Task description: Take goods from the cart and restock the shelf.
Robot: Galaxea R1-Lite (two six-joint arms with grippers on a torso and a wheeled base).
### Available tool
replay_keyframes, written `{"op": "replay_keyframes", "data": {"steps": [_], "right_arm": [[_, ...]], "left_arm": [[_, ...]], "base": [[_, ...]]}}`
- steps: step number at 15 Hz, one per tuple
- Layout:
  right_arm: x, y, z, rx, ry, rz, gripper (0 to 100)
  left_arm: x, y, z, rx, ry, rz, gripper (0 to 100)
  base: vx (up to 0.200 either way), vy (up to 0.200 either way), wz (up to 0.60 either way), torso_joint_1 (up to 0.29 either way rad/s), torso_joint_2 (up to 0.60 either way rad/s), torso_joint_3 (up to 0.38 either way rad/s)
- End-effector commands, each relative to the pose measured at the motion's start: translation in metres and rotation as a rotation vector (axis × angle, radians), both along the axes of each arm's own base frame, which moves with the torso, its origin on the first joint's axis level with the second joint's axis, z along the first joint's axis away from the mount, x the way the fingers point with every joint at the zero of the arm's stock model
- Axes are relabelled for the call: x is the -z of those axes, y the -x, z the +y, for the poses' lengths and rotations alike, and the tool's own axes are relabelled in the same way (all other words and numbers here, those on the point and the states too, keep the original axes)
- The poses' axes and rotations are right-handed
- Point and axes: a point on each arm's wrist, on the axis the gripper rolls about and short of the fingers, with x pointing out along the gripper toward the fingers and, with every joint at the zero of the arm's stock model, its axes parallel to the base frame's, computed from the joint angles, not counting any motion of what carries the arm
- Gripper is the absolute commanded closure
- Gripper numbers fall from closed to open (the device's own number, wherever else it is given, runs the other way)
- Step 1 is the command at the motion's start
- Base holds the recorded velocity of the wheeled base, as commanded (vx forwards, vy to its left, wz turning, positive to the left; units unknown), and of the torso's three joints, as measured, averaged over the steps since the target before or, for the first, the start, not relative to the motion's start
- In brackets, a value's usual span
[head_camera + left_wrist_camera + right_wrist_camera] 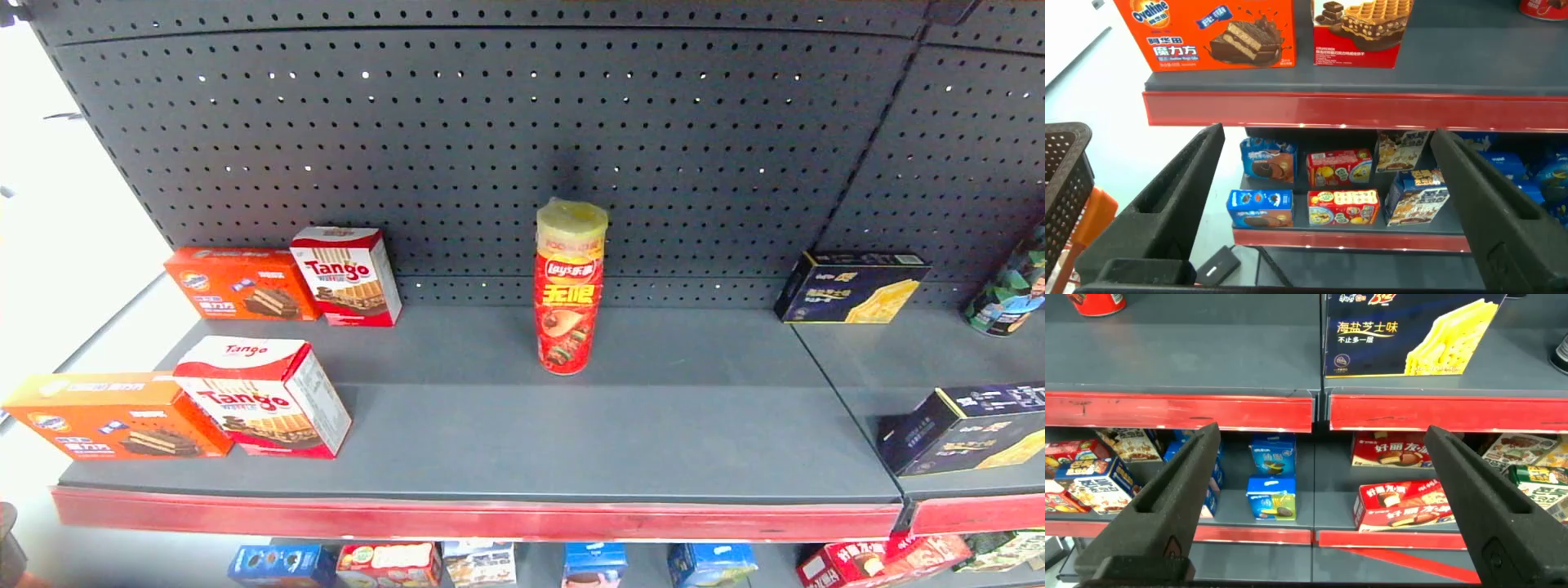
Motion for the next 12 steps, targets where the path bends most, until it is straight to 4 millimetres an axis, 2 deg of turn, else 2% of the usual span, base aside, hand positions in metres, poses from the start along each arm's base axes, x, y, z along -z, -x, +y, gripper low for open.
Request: {"op": "replay_keyframes", "data": {"steps": [1,5,12], "right_arm": [[-0.0001,-0.0001,0.0,0.0,0.0,0.001,0],[-0.0001,-0.0001,0.0,0.0,-0.001,0.001,0],[-0.0001,-0.0001,0.0,0.002,-0.003,0.001,0]], "left_arm": [[0.0004,-0.0001,0.0,-0.001,0.001,0.001,0],[0.0004,-0.0001,0.0001,-0.005,0.004,0.001,0],[0.0004,-0.0001,0.0001,-0.005,0.004,0.001,0]], "base": [[0.0,0.0,0.0,0.0,0.0,0.0],[0.0,0.0,0.0,0.0,0.0,0.0],[0.0,0.0,0.6,0.007,0.0,0.002]]}}
